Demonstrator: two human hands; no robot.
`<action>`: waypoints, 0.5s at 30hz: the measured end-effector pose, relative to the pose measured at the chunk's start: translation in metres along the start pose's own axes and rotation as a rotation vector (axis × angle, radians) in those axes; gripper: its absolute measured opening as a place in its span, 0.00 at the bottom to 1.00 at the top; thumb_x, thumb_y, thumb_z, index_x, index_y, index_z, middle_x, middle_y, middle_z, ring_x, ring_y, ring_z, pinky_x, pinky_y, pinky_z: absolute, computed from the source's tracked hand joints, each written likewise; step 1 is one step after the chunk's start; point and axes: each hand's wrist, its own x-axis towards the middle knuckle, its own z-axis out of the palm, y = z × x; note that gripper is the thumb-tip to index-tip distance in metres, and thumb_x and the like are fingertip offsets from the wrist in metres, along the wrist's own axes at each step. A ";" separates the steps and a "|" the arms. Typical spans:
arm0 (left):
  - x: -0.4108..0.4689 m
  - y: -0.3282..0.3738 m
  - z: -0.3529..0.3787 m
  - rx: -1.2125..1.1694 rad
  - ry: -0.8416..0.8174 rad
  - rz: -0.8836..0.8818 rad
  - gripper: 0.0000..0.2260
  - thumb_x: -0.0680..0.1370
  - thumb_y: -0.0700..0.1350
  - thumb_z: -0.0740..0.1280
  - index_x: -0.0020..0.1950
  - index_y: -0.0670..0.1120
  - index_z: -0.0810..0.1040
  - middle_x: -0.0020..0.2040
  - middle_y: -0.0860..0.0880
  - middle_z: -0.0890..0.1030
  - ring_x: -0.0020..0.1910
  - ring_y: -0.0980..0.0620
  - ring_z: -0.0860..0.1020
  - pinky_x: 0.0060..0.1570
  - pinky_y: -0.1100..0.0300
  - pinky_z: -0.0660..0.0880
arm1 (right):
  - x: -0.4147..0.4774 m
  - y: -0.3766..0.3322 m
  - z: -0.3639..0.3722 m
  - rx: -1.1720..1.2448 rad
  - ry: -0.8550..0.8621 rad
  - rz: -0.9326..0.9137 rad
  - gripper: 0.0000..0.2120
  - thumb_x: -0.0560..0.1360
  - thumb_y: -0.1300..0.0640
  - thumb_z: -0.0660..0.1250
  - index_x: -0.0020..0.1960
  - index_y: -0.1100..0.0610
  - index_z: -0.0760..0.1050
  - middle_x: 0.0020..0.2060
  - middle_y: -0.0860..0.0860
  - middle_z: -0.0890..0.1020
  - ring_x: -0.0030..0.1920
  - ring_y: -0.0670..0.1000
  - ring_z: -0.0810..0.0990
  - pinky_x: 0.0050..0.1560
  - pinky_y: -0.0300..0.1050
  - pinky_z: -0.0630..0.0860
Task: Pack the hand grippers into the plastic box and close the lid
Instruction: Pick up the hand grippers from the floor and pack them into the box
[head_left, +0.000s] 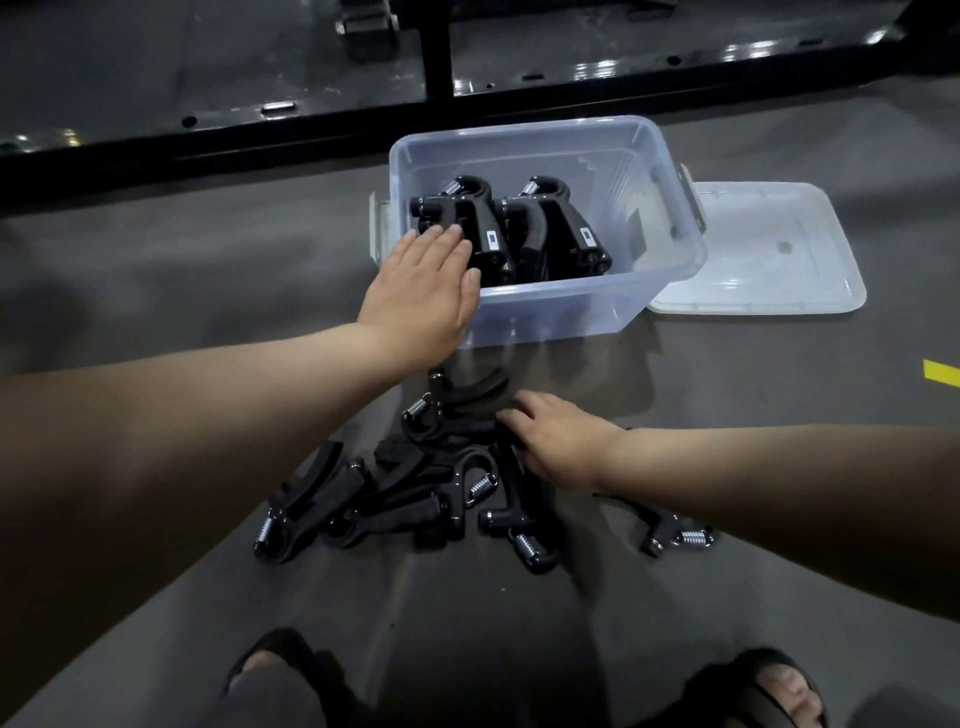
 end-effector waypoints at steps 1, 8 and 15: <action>0.000 0.000 0.000 0.004 0.002 0.000 0.26 0.82 0.52 0.46 0.74 0.41 0.66 0.75 0.44 0.65 0.75 0.46 0.60 0.76 0.51 0.49 | 0.010 -0.005 -0.003 -0.023 0.021 0.009 0.29 0.78 0.56 0.61 0.77 0.58 0.58 0.75 0.62 0.57 0.74 0.63 0.58 0.74 0.51 0.56; 0.001 0.000 0.001 0.005 0.013 -0.005 0.27 0.81 0.53 0.45 0.73 0.41 0.67 0.74 0.44 0.67 0.75 0.46 0.62 0.75 0.51 0.51 | 0.068 -0.017 -0.014 -0.297 -0.148 0.000 0.40 0.73 0.56 0.68 0.79 0.53 0.50 0.73 0.61 0.61 0.73 0.62 0.59 0.74 0.55 0.56; 0.001 0.000 0.001 -0.024 0.058 -0.010 0.27 0.81 0.53 0.46 0.72 0.40 0.69 0.73 0.43 0.68 0.74 0.45 0.63 0.75 0.49 0.54 | 0.079 -0.025 -0.027 -0.394 -0.115 -0.007 0.40 0.72 0.46 0.71 0.76 0.56 0.55 0.70 0.62 0.64 0.67 0.62 0.67 0.67 0.56 0.65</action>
